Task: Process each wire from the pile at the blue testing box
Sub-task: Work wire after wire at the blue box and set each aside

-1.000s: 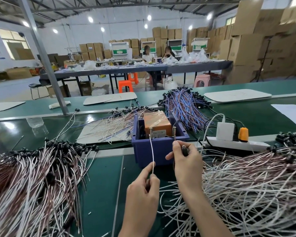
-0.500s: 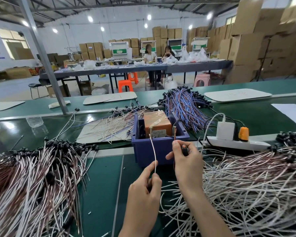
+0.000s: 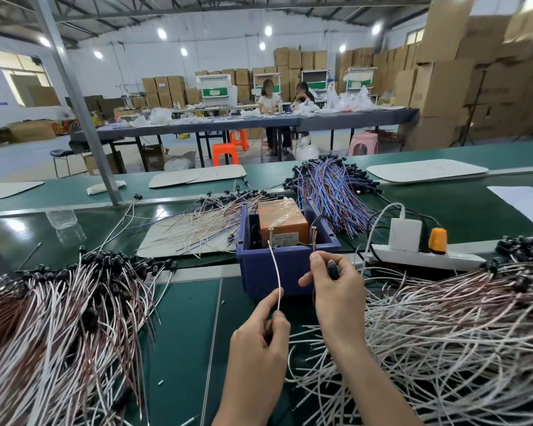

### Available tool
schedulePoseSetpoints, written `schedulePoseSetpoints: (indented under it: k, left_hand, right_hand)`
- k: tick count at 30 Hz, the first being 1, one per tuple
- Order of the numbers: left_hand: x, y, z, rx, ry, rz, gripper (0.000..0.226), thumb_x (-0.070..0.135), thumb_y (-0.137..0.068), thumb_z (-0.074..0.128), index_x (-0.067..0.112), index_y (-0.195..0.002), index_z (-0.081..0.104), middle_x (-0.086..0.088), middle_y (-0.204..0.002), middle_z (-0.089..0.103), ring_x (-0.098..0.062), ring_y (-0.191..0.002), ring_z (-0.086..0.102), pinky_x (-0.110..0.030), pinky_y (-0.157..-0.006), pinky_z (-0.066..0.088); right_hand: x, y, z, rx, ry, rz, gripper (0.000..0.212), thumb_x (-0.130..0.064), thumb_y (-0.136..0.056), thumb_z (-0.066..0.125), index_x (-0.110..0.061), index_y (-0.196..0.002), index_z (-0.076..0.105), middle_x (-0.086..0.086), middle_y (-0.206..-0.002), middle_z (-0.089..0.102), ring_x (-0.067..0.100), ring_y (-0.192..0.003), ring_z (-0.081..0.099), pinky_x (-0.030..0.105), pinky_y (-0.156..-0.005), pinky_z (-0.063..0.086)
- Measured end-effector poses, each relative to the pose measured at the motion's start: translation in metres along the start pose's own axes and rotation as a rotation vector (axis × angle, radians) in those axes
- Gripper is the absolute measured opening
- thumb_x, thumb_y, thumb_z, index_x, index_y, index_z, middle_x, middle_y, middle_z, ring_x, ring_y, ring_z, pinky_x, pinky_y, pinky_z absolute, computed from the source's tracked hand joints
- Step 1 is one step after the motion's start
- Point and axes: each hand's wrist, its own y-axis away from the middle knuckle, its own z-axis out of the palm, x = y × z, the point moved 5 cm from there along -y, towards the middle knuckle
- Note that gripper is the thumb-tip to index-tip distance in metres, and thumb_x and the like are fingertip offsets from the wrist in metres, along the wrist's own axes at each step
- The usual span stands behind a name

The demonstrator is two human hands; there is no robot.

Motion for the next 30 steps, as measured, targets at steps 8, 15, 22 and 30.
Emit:
schedulePoseSetpoints:
  k: [8, 15, 22, 30]
  left_hand:
    - [-0.0011, 0.0002, 0.0011, 0.000, 0.001, -0.001, 0.042, 0.015, -0.102, 0.052, 0.053, -0.120, 0.053, 0.009, -0.054, 0.043, -0.004, -0.047, 0.033, -0.016, -0.047, 0.030]
    - [-0.0008, 0.0004, 0.0009, -0.003, 0.022, 0.002, 0.043, 0.014, -0.102, 0.052, 0.055, -0.118, 0.054, 0.009, -0.055, 0.043, -0.005, -0.048, 0.032, -0.018, -0.047, 0.030]
    - [-0.0023, 0.0005, 0.0013, -0.007, 0.032, 0.001, 0.045, 0.015, -0.102, 0.052, 0.058, -0.114, 0.056, 0.007, -0.058, 0.040, -0.006, -0.051, 0.031, -0.022, -0.048, 0.029]
    - [-0.0023, -0.0012, 0.0009, -0.003, 0.013, 0.019, 0.045, 0.016, -0.102, 0.052, 0.059, -0.115, 0.055, 0.009, -0.056, 0.041, -0.005, -0.049, 0.031, -0.019, -0.047, 0.029]
  right_hand:
    - [-0.0001, 0.0003, -0.0007, 0.006, 0.009, -0.011, 0.010, -0.034, -0.100, 0.060, -0.028, -0.093, 0.063, -0.010, -0.067, 0.073, 0.001, -0.047, 0.052, 0.027, -0.058, 0.043]
    - [-0.0014, 0.0015, -0.0010, 0.003, 0.026, -0.022, 0.011, -0.037, -0.101, 0.059, -0.029, -0.093, 0.063, -0.011, -0.068, 0.073, 0.002, -0.049, 0.054, 0.029, -0.060, 0.044]
    - [-0.0006, 0.0027, -0.0005, -0.006, 0.047, -0.027, 0.013, -0.038, -0.101, 0.058, -0.029, -0.093, 0.063, -0.012, -0.067, 0.073, 0.002, -0.050, 0.056, 0.026, -0.058, 0.043]
    - [0.0008, 0.0012, -0.0006, -0.006, 0.040, -0.019, 0.012, -0.037, -0.101, 0.058, -0.029, -0.093, 0.063, -0.012, -0.068, 0.073, 0.001, -0.047, 0.054, 0.025, -0.057, 0.042]
